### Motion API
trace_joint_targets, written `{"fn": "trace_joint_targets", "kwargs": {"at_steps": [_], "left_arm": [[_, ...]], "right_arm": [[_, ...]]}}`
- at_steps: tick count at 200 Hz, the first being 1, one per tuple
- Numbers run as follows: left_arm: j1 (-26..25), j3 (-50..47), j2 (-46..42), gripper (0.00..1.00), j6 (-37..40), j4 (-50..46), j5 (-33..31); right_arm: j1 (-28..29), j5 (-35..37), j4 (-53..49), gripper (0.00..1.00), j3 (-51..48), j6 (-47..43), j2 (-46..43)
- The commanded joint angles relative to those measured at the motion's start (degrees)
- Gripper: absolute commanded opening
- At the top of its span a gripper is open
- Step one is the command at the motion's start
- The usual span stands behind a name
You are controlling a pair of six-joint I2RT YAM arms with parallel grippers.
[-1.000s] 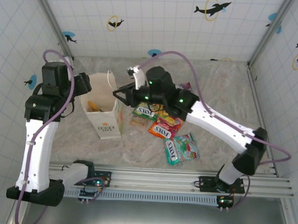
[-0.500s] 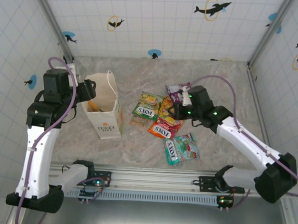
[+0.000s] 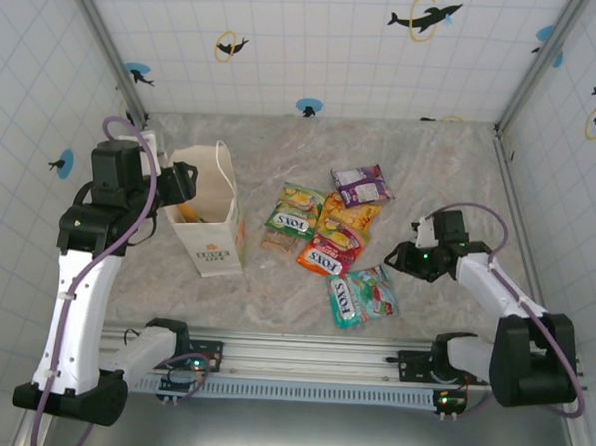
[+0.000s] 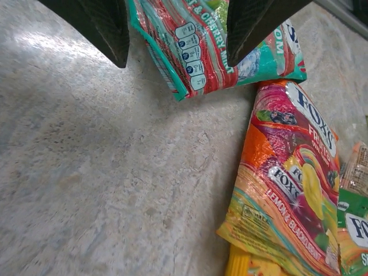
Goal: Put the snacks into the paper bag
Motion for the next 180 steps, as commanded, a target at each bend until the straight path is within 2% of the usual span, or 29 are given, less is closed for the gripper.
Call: {"fn": "trace_joint_targets", "kwargs": {"at_steps": [1,59,95,125,156,180], "left_arm": [[0.31,-0.10,-0.45,0.69,1.25,1.19,0.99],[0.23,-0.45,-0.32,0.69,1.21,1.40,1.29],[0.32,-0.19,-0.14,0.69,0.77,0.87,0.33],[0.23,-0.44,-0.19,0.69,0.77,0.84,0.01],[0.27,-0.11,0.08,0.68,1.03,1.03,0.30],[0.30,0.64,-0.24,0.68,1.71,1.42,1.14]], "right_arm": [[-0.56,-7.78,6.26,0.47,-1.90,-0.86,2.33],[-0.74,-7.64,12.20,0.46,-3.73,-1.69,8.14],[-0.82,-8.70,12.80,0.39,-4.38,-2.45,10.66],[-0.88,-8.06,12.24,0.27,-6.08,-2.82,9.60],[-1.20,-6.66,12.01,0.01,-6.50,-3.32,7.78],[-1.26,-5.93,10.98,0.00,-5.13,-4.06,4.05]]}}
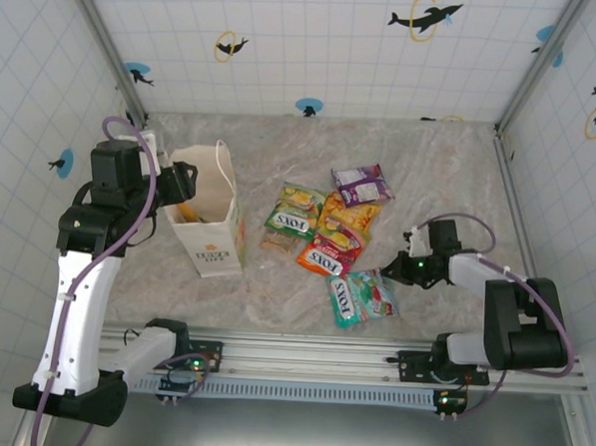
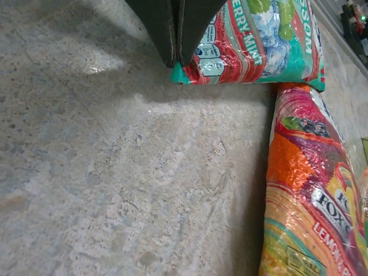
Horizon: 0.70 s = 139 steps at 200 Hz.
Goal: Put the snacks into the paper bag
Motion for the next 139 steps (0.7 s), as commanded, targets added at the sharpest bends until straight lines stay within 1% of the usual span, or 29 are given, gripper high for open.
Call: {"fn": "trace_joint_targets", "kwargs": {"at_steps": [1,26,31,75,111,124,128,139], "left_arm": [[0.27,0.73,-0.23,0.68,1.79,1.42,0.95],[0.25,0.71,-1.29,0.68,1.85,3.40,3.28],[0.24,0.63,-1.41,0.67,3.83,3.82,3.98],[0.31,0.71,-1.61,0.65,7.08,5.98,11.15],[0.32,0.41,-2.89,0.65,9.87,8.16,16.64],[0.27,0.76,-3.04,0.65,10.68,8.33,18.08],[0.31,0.84,-3.04,0.65,10.99,8.31,18.61],[0.27,0.96,-3.06,0.65,11.70,8.31,19.69]], "right_arm": [[-0.30,0.99,-0.80,0.00,0.69,-1.30,-4.45],[-0.15,1.43,-0.78,0.00,2.34,-1.73,-9.53],[-0.07,1.63,-0.73,0.00,2.69,-1.82,-10.58],[2.22,4.19,-2.95,0.00,8.65,-4.38,-17.60],[9.41,10.92,-4.19,0.00,14.92,-10.70,-21.62],[11.91,12.15,-4.96,0.00,17.39,-12.93,-22.02],[12.69,14.13,-5.12,0.00,18.22,-13.59,-21.97],[14.62,15.00,-5.58,0.00,20.16,-15.14,-22.04]]}}
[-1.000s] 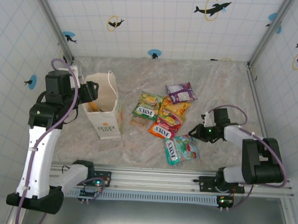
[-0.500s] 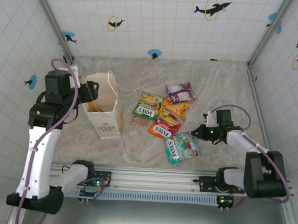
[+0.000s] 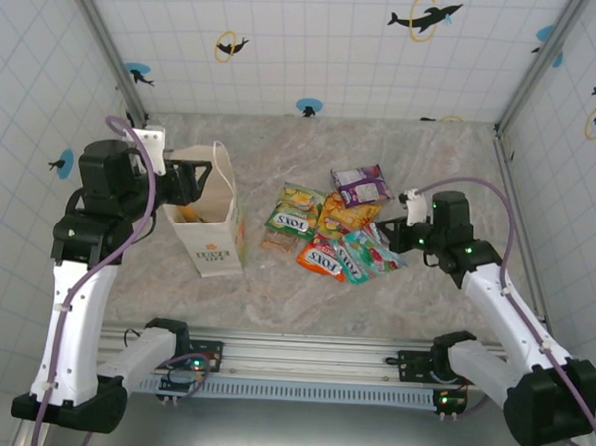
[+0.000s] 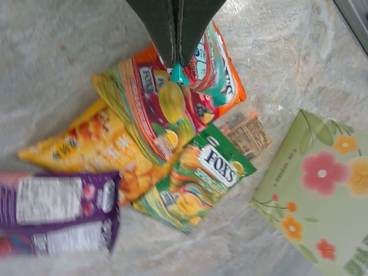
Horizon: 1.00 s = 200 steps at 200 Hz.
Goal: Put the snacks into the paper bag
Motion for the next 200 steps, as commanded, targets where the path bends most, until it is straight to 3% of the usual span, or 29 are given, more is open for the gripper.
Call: {"fn": "trace_joint_targets", "kwargs": {"at_steps": [1,48,96,135,173,200], "left_arm": [[0.25,0.97,-0.64,0.65,3.33,1.84,5.19],[0.26,2.38,-0.94,0.67,4.29,2.23,4.64],[0.28,0.81,-0.91,0.67,10.06,1.53,12.64],[0.29,-4.04,-2.36,0.61,17.48,3.15,21.30],[0.29,-7.70,-3.46,0.64,26.18,2.71,30.18],[0.29,-9.70,-3.20,0.66,28.51,2.24,32.07]], "right_arm": [[3.37,4.71,-0.94,0.00,5.54,-5.61,-1.15],[11.43,8.92,-0.41,0.00,13.12,-10.07,0.23],[16.57,9.38,0.77,0.00,19.95,-16.27,4.27],[18.50,3.30,1.82,0.00,24.18,-20.71,7.70],[21.12,-2.74,3.58,0.00,26.59,-23.27,10.01],[23.30,-4.69,4.57,0.00,27.95,-24.37,11.35]]}}
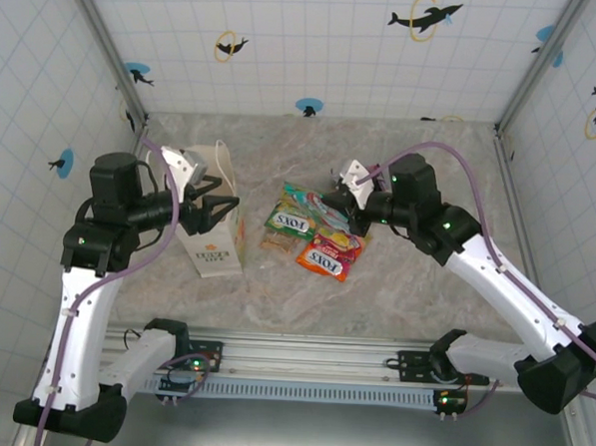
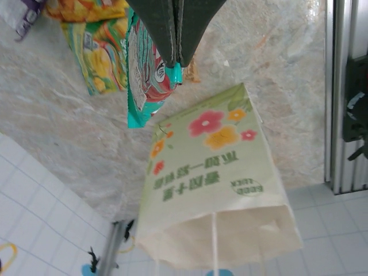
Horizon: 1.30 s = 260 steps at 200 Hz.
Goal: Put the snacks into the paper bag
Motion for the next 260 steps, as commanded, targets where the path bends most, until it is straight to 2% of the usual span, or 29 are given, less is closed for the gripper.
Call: {"fn": "trace_joint_targets", "kwargs": {"at_steps": [1,27,53,127,158,163,199,221,260], "left_arm": [[0.26,-1.81,-0.21,0.67,5.77,0.14,5.97],[-0.12,-2.52,0.45,0.68,6.04,-0.05,7.57],[-1.74,-2.83,1.70,0.68,6.66,-0.22,6.40],[-14.40,-1.80,7.82,0.67,8.79,-1.34,0.37],[-15.69,-1.17,9.93,0.66,10.13,-2.09,-0.82],[-17.74,-1.09,10.18,0.66,10.21,-2.20,-1.06],[-21.10,-1.81,12.07,0.64,11.07,-1.00,-4.95],[-22.58,-1.27,13.45,0.57,11.83,-1.95,-4.53],[-23.69,-2.20,13.26,0.37,11.49,-0.18,-7.16]], "right_arm": [[2.04,-4.57,5.05,0.00,3.96,-2.50,0.91],[3.52,-6.55,6.10,0.00,4.68,-3.37,1.86],[4.66,-9.07,7.43,0.00,5.44,-3.34,2.90],[6.79,-12.94,10.76,0.00,7.67,-3.26,5.16],[7.00,-13.90,11.64,0.00,7.94,-3.20,5.42],[7.00,-14.08,11.68,0.00,7.94,-3.24,5.42],[7.00,-14.66,12.98,0.00,7.33,-3.20,5.09],[6.95,-13.62,13.39,0.00,6.99,-3.29,4.89],[6.93,-11.99,13.66,0.00,6.58,-3.81,4.38]]}}
